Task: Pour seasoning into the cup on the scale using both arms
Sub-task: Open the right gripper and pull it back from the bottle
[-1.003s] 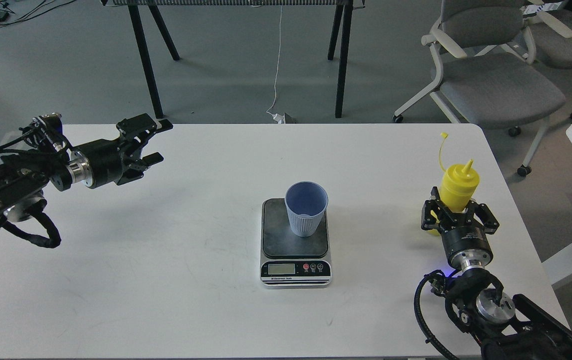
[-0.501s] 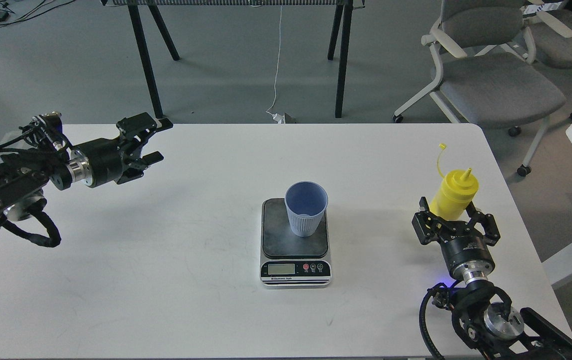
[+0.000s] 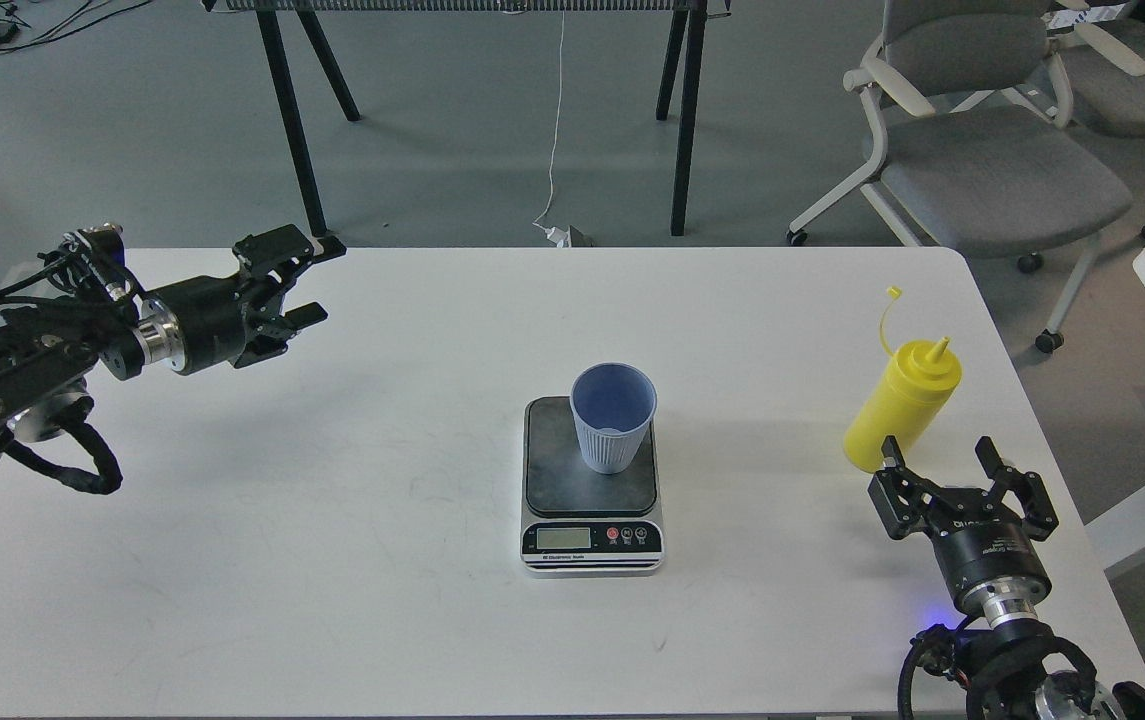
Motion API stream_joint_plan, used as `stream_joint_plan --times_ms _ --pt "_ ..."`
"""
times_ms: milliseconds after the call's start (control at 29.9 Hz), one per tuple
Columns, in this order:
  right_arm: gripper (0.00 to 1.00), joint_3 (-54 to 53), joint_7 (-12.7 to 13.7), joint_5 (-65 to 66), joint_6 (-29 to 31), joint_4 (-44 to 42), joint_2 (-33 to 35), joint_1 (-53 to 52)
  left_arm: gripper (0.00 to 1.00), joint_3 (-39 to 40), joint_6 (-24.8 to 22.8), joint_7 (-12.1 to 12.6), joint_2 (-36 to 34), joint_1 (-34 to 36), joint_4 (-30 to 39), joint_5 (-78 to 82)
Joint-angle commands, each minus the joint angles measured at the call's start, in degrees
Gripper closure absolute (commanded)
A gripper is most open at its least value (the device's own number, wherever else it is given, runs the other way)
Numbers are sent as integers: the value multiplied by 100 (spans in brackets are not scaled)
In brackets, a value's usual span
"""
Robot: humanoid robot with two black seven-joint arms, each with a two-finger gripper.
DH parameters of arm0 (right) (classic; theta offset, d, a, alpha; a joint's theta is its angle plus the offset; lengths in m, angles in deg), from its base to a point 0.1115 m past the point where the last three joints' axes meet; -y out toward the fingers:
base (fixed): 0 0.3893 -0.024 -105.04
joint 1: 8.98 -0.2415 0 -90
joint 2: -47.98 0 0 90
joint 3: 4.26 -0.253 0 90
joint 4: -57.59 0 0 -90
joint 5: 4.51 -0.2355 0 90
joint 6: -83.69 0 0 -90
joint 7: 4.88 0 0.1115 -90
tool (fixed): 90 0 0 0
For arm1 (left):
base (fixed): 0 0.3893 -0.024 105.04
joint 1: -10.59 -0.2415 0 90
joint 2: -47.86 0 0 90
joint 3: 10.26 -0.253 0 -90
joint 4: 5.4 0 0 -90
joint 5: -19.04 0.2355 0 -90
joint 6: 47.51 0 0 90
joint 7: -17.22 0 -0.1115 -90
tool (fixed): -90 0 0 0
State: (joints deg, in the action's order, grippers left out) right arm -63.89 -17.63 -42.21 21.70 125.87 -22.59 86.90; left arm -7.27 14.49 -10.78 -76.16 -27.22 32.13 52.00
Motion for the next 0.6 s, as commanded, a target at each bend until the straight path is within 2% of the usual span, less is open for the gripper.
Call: stream_joint_plan --times_ms 0,167,334,468,568 --pt "1 -110 1 -1 0 377 481 430 1 -9 0 0 0 1 0 0" --pt "1 -698 -8 -9 0 871 1290 1160 1 -9 0 0 -9 1 0 0" --pt "1 -1252 1 -18 0 810 2072 1328 1 -9 0 0 0 -16 0 0" --pt "1 -1710 1 -27 0 529 2679 1057 1 0 0 0 0 -8 0 0" --pt "1 -1641 27 -18 0 -67 3119 189 1 0 0 0 -9 19 0 0"
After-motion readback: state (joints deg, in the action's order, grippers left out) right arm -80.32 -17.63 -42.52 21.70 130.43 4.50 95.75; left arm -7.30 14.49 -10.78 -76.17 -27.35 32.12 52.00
